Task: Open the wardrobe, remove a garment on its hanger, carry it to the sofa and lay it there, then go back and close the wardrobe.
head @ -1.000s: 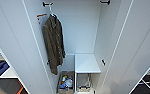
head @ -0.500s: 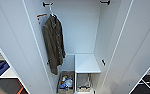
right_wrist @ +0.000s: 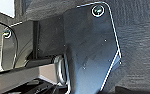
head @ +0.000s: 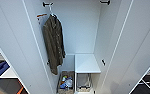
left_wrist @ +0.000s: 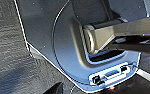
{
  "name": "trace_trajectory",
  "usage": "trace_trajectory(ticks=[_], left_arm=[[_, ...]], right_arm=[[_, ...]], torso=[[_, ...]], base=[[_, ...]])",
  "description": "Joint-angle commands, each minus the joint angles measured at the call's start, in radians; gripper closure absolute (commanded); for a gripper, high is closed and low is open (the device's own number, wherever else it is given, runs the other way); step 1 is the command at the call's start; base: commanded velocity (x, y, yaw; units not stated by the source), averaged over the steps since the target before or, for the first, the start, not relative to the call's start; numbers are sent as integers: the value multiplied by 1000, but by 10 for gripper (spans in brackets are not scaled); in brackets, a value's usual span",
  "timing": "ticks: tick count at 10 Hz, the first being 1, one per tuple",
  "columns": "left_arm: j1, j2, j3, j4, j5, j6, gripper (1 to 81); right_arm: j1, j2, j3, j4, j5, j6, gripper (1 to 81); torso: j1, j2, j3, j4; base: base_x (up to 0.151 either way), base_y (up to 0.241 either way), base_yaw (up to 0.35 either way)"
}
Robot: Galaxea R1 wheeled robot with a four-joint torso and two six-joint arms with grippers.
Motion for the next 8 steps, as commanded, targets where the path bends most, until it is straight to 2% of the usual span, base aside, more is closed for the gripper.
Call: trace_trajectory(ticks=[1,2,3,6,8], left_arm=[[-84,-44,49,-664,58,618,10],[-97,-56,58,-709,52,628,10],[-101,-53,55,-708,49,629,10],[-113,-84,46,-696,43,639,10],[-140,-119,52,-657,44,643,10]], right_arm=[[57,-41,62,36,-65,5,10],[57,-38,70,35,-73,4,10],[53,-41,67,26,-90,-1,10],[49,-74,78,29,-73,-4,10],[63,-149,116,33,-61,2,10]], torso=[[0,0,0,0],[0,0,0,0],[0,0,0,0],[0,0,0,0],[0,0,0,0]], base=[[0,0,0],[0,0,0],[0,0,0],[0,0,0],[0,0,0]])
